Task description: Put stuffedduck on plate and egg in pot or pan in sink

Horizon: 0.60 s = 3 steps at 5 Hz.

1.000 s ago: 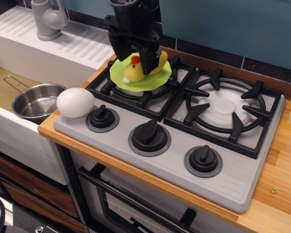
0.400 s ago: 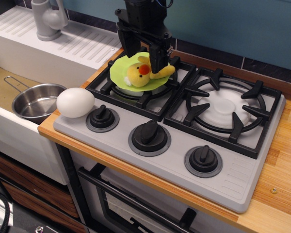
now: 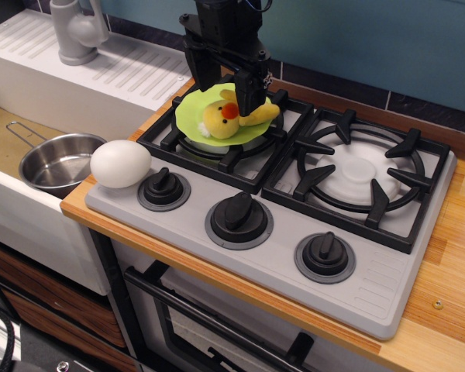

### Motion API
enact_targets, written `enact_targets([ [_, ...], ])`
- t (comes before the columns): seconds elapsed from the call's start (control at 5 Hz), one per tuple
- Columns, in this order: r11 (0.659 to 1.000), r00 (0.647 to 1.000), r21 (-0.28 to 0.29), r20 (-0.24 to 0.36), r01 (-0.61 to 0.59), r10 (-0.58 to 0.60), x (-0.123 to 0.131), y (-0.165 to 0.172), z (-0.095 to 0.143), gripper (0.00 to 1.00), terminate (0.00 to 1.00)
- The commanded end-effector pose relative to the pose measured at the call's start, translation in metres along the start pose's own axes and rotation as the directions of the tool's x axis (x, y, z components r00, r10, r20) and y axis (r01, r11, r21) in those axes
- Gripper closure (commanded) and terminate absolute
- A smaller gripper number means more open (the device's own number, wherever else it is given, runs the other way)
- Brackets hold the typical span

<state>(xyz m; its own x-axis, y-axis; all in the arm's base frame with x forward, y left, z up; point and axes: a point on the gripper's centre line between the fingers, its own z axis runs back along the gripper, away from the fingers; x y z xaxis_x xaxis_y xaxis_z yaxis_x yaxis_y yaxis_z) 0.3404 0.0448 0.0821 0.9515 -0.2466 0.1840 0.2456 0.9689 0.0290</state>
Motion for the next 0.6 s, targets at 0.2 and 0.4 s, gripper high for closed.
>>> enact_targets([
  [0.2,0.996,0.997,0.073,0.057,0.054,-0.058,-0.045,0.015,0.040,0.00,0.00],
  [0.4,0.992,0.992,0.100,0.088,0.080,-0.089,-0.064,0.024,0.037,0.00,0.00],
])
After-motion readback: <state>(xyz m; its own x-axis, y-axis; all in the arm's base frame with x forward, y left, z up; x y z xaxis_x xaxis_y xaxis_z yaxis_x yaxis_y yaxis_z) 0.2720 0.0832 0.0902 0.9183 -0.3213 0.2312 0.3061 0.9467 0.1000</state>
